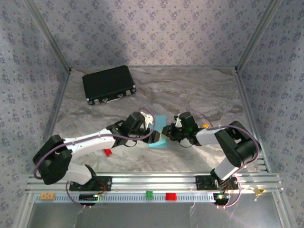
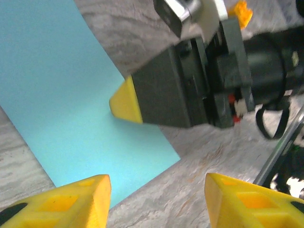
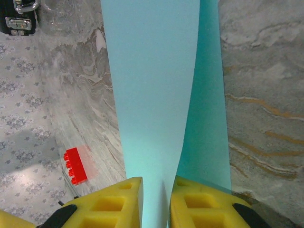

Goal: Fold a paper plane with a square sheet of paper (pick it up from the middle)
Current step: Fold the triangle a second time at the center of the table.

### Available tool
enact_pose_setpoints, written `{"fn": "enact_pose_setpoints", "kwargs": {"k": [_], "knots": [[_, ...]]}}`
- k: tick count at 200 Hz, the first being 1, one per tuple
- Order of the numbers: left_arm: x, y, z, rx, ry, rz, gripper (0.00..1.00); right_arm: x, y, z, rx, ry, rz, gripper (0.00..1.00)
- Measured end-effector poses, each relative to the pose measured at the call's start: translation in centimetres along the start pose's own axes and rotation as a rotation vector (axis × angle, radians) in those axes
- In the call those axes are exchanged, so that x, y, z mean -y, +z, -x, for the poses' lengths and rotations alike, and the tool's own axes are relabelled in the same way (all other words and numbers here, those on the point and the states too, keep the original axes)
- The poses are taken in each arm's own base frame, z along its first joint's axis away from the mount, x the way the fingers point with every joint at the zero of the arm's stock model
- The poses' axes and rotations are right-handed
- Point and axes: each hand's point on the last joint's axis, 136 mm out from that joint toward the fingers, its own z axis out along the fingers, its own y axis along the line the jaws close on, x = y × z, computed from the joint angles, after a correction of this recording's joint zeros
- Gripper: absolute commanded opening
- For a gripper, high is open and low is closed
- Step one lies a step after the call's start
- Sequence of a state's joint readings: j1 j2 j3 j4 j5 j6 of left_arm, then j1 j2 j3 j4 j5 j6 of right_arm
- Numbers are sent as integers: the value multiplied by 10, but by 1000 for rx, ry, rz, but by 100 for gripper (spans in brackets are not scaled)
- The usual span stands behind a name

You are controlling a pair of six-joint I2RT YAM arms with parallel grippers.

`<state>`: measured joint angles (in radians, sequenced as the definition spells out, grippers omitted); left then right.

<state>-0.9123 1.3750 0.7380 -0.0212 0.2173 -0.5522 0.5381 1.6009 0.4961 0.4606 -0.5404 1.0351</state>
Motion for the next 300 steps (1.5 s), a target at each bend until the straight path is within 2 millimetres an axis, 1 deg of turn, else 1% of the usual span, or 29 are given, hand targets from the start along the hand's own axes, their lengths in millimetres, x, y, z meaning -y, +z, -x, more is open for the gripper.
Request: {"fn": "enact_pose_setpoints", "kwargs": {"k": [15,45,68,97,138,155,180,205,227,249,271,300], "knots": [[-1,2,-8,-6,52,19,56,1,0,0,-4,2,-1,19],[2,5,-11,-8,160,59,58,1,0,0,-5,1,1,21],[12,17,-23,-42,273,81,60,1,0,0,-6,1,1,20],[18,33,-34,-88,403,129,61,1,0,0,-7,2,1,20],[24,50,-33,-105,554,204,64,2,-1,0,-10,8,-2,21],[22,55,-34,-110,601,240,65,3,-1,-1,-10,8,-3,21],[14,59,-39,-127,658,299,65,3,-1,0,-10,10,-4,21],[9,61,-38,-131,691,343,63,3,-1,0,-10,10,-4,21],[4,62,-38,-135,707,369,58,3,-1,0,-10,10,-4,21],[1,62,-38,-139,718,384,50,3,-1,0,-10,10,-4,21],[0,61,-36,-136,722,393,39,3,-1,1,-8,12,-4,21],[0,61,-36,-137,728,392,19,4,-1,1,-7,13,-4,22]]}}
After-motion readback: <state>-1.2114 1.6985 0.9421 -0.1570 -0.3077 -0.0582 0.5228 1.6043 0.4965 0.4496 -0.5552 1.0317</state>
